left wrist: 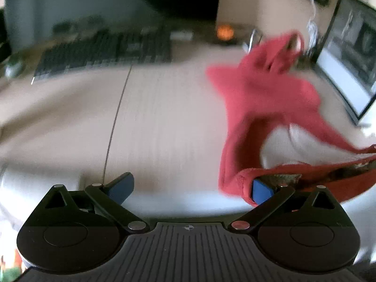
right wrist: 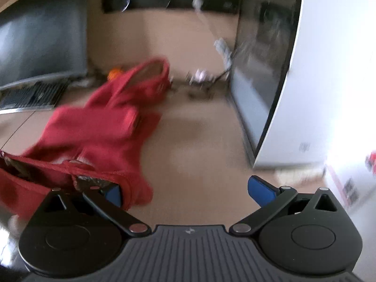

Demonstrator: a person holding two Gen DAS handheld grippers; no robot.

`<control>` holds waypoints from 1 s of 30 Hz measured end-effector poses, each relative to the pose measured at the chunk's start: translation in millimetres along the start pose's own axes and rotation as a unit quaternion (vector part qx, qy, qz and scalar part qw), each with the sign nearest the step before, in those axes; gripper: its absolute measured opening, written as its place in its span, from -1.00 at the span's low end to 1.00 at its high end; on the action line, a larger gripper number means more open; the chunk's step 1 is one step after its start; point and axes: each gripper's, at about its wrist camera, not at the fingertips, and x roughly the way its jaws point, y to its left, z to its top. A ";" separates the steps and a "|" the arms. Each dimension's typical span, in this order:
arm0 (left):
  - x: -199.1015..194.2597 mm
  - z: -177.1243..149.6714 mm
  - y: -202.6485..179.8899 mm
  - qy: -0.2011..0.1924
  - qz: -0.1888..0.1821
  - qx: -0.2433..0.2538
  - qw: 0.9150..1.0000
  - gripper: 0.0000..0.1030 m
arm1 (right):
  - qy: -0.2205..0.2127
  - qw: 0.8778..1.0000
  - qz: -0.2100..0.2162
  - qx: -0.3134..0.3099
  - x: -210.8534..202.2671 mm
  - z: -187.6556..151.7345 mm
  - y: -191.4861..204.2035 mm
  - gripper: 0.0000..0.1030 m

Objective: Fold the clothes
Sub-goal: 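Fold the lifted hem over toward the hood with both grippers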

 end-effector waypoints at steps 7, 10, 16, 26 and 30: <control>32.9 86.2 3.1 -0.069 0.003 0.040 0.997 1.00 | -0.006 0.999 -0.033 0.040 41.9 35.7 8.6 1.00; 49.8 96.6 6.8 -0.061 -0.013 0.045 0.997 1.00 | 0.005 0.998 -0.039 0.050 47.9 36.6 10.7 1.00; 77.2 102.4 27.6 -0.035 -0.069 0.045 0.996 1.00 | 0.029 0.996 -0.065 0.063 45.2 37.7 20.9 1.00; 100.6 144.6 29.1 -0.070 -0.067 0.070 0.993 1.00 | 0.011 0.995 -0.097 -0.021 99.5 108.2 38.0 1.00; 154.4 161.1 13.6 -0.065 -0.005 0.056 0.996 1.00 | 0.023 0.993 -0.103 -0.059 187.0 122.2 52.5 1.00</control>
